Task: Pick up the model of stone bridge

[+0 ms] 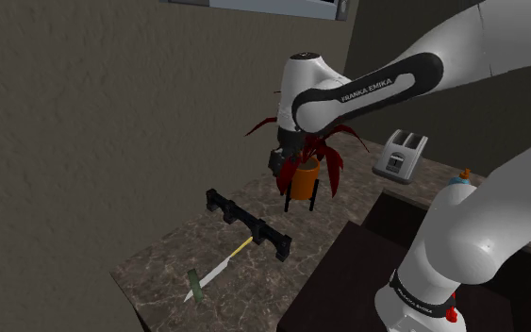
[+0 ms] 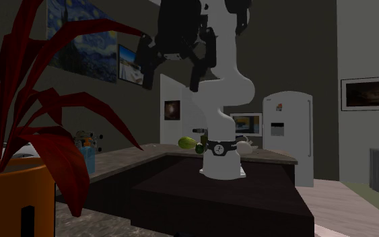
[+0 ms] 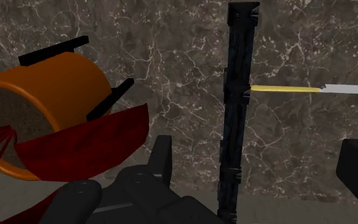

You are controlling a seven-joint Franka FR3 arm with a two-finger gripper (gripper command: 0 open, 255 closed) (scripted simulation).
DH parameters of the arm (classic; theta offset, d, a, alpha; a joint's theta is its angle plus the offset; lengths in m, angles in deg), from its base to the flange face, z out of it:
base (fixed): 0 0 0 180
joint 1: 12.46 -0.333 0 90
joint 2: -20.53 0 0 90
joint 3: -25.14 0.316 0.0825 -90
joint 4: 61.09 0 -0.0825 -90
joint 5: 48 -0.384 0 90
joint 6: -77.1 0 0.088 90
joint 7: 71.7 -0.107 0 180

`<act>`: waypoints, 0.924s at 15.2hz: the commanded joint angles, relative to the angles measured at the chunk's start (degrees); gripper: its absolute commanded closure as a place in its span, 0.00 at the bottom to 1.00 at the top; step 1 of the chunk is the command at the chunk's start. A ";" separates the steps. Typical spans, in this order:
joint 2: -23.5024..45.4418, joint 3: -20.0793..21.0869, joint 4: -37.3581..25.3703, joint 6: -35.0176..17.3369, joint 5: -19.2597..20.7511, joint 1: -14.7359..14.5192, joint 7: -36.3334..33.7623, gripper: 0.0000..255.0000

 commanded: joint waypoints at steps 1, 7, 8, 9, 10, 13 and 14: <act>4.54 0.04 -0.39 -4.21 0.25 0.13 -0.64 0.00; 17.85 0.09 -3.05 -14.80 1.31 0.56 -2.48 0.00; 20.16 0.09 -3.79 -16.36 1.52 0.61 -2.82 0.00; 22.49 0.08 -4.61 -17.86 1.75 0.65 -3.15 0.00; 24.82 0.05 -5.50 -19.28 1.98 0.68 -3.49 0.00; 31.84 -0.10 -8.65 -23.13 2.65 0.66 -4.48 0.00; 34.19 -0.17 -9.85 -24.26 2.84 0.63 -4.78 0.00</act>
